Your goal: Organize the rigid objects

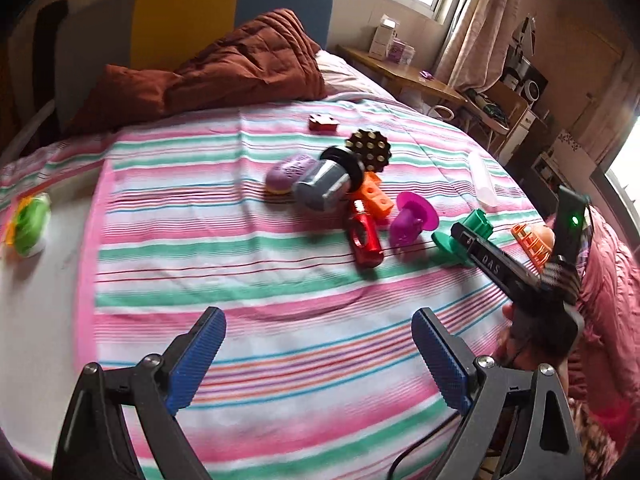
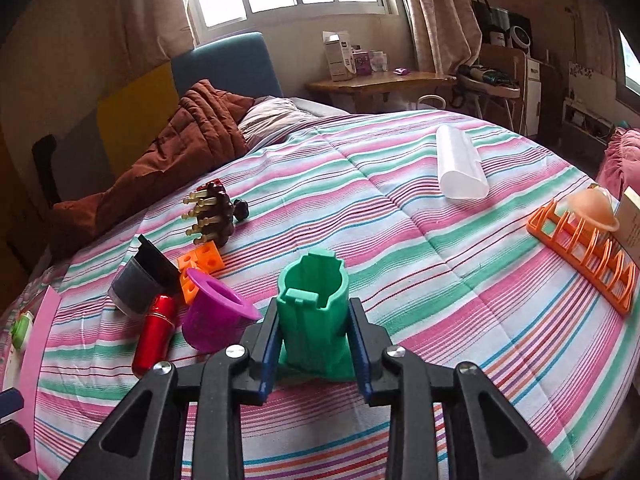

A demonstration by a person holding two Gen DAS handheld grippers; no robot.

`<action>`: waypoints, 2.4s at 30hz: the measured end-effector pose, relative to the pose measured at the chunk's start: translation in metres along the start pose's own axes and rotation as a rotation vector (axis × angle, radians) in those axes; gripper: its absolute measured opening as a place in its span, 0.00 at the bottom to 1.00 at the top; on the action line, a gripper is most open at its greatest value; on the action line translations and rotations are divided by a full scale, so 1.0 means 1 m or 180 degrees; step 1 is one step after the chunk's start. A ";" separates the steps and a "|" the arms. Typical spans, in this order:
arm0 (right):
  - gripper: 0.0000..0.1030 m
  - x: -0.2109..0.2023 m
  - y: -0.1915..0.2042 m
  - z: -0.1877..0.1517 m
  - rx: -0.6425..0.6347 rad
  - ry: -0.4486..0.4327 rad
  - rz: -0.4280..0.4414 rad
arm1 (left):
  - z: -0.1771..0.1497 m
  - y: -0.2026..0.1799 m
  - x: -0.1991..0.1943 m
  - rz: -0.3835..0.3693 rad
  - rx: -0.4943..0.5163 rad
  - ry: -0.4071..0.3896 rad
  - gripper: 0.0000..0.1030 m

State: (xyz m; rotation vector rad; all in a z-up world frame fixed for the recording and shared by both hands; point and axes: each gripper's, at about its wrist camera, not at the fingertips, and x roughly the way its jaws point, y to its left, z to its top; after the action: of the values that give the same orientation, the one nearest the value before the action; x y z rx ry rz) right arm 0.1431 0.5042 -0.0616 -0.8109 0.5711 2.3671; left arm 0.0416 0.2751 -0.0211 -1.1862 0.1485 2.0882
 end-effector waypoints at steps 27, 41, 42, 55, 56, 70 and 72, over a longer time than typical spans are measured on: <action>0.31 0.005 -0.003 -0.007 0.0048 0.0038 0.0042 | 0.036 -0.031 0.108 0.0227 0.0291 -0.0052 0.25; 0.31 0.004 -0.003 -0.007 0.0054 0.0034 0.0043 | 0.010 -0.013 0.081 0.0090 0.0297 -0.0111 0.25; 0.31 0.004 -0.003 -0.007 0.0053 0.0033 0.0042 | 0.008 -0.012 0.079 0.0077 0.0293 -0.0117 0.25; 0.31 0.004 -0.003 -0.006 0.0050 0.0031 0.0036 | 0.007 -0.029 0.082 0.0093 0.0486 -0.0061 0.24; 0.31 0.004 -0.003 -0.006 0.0051 0.0031 0.0036 | 0.005 -0.029 0.082 0.0082 0.0509 -0.0064 0.24; 0.31 0.004 -0.001 -0.007 0.0022 0.0035 -0.0003 | -0.002 0.003 0.039 -0.0108 0.0320 -0.0196 0.24; 0.31 0.004 0.000 -0.007 0.0006 0.0038 -0.0020 | -0.004 0.010 0.034 -0.0098 0.0306 -0.0200 0.24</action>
State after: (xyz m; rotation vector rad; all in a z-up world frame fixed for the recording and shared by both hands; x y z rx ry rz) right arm 0.1428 0.5019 -0.0690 -0.8253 0.5747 2.3571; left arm 0.0278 0.2839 -0.0525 -1.0582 0.1980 2.0651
